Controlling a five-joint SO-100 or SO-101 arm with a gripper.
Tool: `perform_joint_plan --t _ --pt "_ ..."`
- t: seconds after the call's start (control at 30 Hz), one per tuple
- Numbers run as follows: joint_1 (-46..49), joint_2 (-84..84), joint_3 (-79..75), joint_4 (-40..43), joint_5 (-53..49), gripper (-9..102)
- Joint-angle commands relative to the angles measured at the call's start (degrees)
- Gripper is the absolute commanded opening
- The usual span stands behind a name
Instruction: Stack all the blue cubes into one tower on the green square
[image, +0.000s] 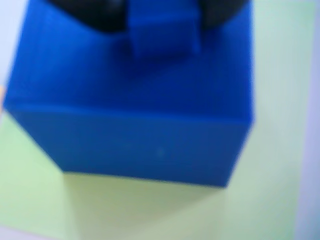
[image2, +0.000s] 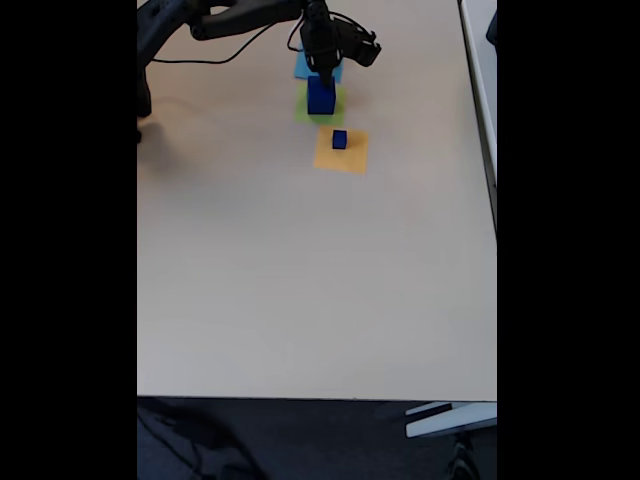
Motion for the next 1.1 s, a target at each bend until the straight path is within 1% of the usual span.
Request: perform_joint_plan --t 0.0,0.2,0.53,1.07 --pt "1.1 2.8 -3.3 0.3 -1.4 0" --pt "3.2 4.0 -6.9 0.3 -2.4 0" --pt "8.1 -0.4 -12.7 -0.9 -4.0 0" --pt "12.2 -5.0 -14.9 -2.6 -4.9 0"
